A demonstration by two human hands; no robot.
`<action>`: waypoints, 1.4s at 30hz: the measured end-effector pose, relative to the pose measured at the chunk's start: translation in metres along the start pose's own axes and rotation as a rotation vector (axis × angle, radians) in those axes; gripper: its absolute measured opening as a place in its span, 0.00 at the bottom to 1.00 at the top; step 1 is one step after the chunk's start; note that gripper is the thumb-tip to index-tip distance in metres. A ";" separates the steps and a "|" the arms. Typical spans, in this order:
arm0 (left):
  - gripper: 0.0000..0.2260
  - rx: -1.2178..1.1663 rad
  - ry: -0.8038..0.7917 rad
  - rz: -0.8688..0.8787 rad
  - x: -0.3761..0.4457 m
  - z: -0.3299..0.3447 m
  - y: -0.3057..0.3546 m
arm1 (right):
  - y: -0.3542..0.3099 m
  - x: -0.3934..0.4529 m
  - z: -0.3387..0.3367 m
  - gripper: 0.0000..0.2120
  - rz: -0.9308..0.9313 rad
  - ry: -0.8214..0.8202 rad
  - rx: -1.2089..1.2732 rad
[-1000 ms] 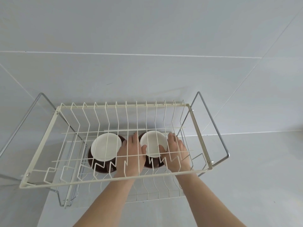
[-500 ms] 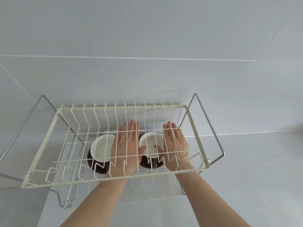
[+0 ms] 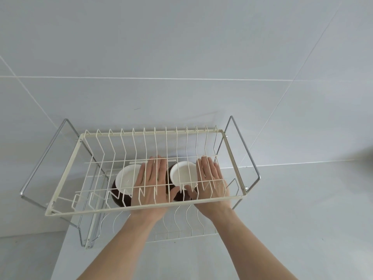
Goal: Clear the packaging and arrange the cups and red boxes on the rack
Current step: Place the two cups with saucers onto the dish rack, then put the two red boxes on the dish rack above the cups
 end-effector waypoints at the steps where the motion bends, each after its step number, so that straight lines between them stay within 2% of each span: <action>1: 0.35 0.024 0.040 -0.012 -0.006 0.004 0.000 | -0.002 -0.003 0.000 0.36 -0.014 -0.016 -0.035; 2: 0.35 -0.006 -0.009 -0.011 -0.008 0.004 0.000 | -0.007 -0.008 -0.001 0.36 -0.033 -0.033 -0.115; 3: 0.36 0.015 0.045 -0.013 -0.013 0.000 0.000 | -0.013 -0.014 -0.004 0.37 -0.054 -0.036 -0.161; 5: 0.37 0.028 0.002 -0.021 -0.025 0.004 0.002 | -0.022 -0.027 -0.007 0.39 -0.082 -0.022 -0.216; 6: 0.38 0.030 -0.029 -0.023 -0.032 0.004 0.003 | -0.023 -0.034 -0.007 0.40 -0.077 -0.022 -0.225; 9: 0.40 0.063 0.007 -0.037 -0.053 -0.005 0.005 | -0.025 -0.054 -0.009 0.42 -0.062 -0.032 -0.222; 12: 0.40 0.054 0.022 -0.044 -0.073 -0.011 0.007 | -0.034 -0.075 -0.016 0.41 -0.079 -0.040 -0.232; 18: 0.40 0.039 -0.054 -0.046 -0.102 -0.010 0.014 | -0.029 -0.112 -0.021 0.40 -0.056 -0.085 -0.256; 23: 0.38 -0.010 -0.021 -0.002 -0.129 -0.013 0.030 | -0.021 -0.148 -0.029 0.39 -0.040 -0.070 -0.258; 26: 0.37 -0.059 -0.015 0.050 -0.146 -0.012 0.043 | -0.008 -0.170 -0.033 0.39 0.004 -0.081 -0.244; 34: 0.36 -0.182 -0.141 0.198 -0.202 0.013 0.083 | 0.054 -0.240 -0.047 0.40 0.193 -0.125 -0.244; 42: 0.40 -0.282 -0.257 0.308 -0.248 0.033 0.109 | 0.120 -0.300 -0.071 0.51 0.416 -0.170 -0.152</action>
Point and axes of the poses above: each hand's wrist, its own x-axis towards the middle knuckle, its own z-axis out of the palm, y = z × x, the point moved 10 cm from there along x, towards the middle knuckle, and after that the axes turned 5 degrees about x, right-handed, at the moved point
